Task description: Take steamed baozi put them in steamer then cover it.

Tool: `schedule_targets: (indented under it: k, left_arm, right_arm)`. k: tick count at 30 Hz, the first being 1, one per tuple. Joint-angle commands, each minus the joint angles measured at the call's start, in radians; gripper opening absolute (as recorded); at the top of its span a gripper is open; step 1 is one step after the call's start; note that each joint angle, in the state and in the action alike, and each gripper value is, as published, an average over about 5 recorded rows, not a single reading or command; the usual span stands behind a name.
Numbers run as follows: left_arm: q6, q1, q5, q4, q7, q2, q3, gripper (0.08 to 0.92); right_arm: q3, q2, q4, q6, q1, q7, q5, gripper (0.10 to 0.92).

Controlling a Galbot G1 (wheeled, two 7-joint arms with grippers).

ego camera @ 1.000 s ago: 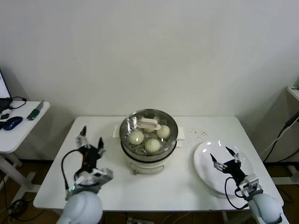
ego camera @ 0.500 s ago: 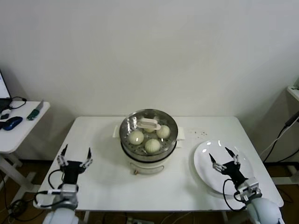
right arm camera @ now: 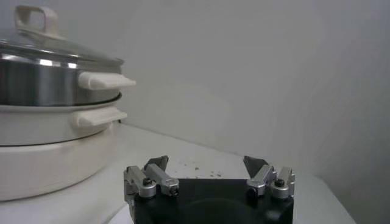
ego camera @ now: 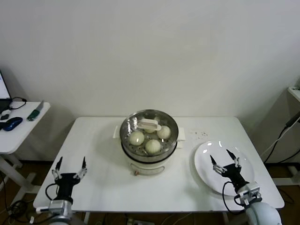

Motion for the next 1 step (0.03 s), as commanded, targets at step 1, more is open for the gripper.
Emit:
schedule_targets:
  k: [1]
  left_arm:
    - [-0.082, 0.022, -0.056, 0.03, 0.016, -0.016, -0.027, 0.823]
  right_arm:
    - [0.006, 0.013, -0.002, 0.005, -0.004, -0.003, -0.011, 0.823]
